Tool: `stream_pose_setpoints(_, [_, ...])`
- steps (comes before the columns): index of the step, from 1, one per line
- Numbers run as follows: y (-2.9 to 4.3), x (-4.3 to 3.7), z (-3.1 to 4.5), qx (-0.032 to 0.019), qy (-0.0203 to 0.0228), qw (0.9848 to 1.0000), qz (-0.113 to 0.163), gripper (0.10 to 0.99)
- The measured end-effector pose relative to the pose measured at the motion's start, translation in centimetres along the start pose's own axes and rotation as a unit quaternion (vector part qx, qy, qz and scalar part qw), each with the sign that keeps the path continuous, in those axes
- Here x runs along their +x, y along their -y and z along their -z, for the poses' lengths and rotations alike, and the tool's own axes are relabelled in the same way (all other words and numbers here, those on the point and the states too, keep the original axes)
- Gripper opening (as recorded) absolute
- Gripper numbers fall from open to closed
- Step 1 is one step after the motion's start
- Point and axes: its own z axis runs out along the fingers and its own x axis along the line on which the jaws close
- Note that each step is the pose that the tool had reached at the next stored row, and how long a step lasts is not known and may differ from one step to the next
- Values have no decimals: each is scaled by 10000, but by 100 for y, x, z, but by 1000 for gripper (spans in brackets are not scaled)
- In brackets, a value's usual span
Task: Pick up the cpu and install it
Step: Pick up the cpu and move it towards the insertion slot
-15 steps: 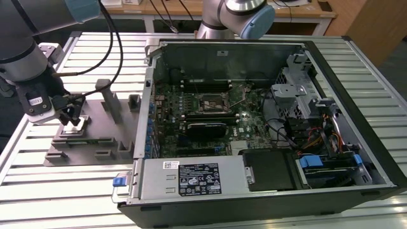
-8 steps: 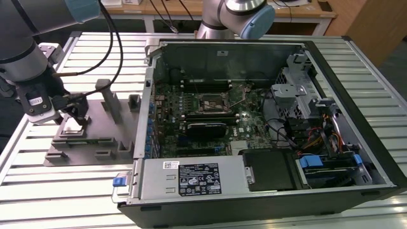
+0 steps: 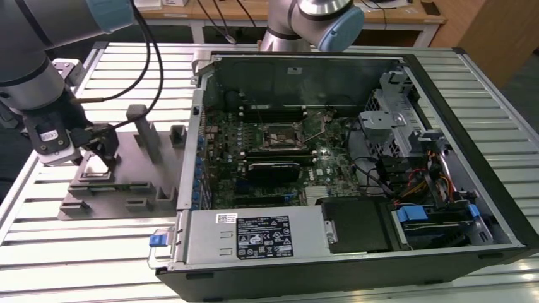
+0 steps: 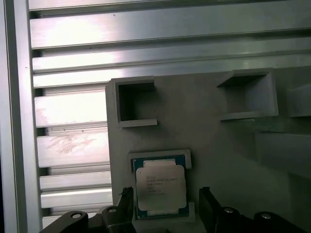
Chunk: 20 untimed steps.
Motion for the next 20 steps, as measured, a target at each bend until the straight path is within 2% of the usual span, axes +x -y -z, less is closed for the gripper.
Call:
stream_pose_setpoints(4, [3,0,-65,-1,2,10000,0,647])
stream_pose_setpoints(16, [9,9,-191,-22,6,10000,0,647])
stream_pose_setpoints(20, [9,10,-195,-22,5,10000,0,647])
